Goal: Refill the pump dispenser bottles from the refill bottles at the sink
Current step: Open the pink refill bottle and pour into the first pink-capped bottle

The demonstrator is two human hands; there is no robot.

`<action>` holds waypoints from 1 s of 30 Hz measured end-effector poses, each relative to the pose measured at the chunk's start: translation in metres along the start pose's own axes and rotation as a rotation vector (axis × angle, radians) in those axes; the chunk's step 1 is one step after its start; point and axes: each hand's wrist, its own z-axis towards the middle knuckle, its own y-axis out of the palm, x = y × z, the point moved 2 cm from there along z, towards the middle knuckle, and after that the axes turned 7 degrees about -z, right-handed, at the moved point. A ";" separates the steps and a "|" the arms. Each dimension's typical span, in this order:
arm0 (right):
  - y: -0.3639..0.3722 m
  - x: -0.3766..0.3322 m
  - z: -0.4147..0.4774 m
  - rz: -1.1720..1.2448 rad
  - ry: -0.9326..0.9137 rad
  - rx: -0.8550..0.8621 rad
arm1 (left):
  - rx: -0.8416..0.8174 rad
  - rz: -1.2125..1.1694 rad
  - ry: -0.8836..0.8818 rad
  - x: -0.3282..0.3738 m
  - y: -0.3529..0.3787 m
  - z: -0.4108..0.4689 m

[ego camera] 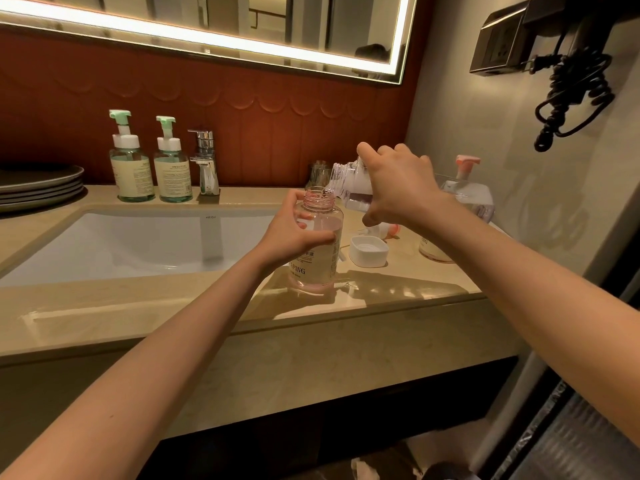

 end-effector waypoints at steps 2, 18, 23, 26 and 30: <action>0.000 0.000 0.000 -0.003 -0.001 -0.002 | -0.002 -0.005 0.000 -0.001 0.000 0.000; 0.000 0.000 0.000 -0.016 -0.008 0.000 | -0.007 -0.019 0.007 -0.003 0.000 0.001; 0.000 0.000 0.001 -0.017 -0.005 -0.005 | -0.011 -0.018 0.006 -0.003 -0.001 0.002; 0.000 -0.001 0.002 -0.018 -0.003 -0.006 | -0.011 -0.018 0.005 -0.002 -0.001 0.001; 0.001 0.000 0.002 -0.015 0.001 -0.006 | -0.017 -0.026 -0.006 -0.001 0.000 -0.001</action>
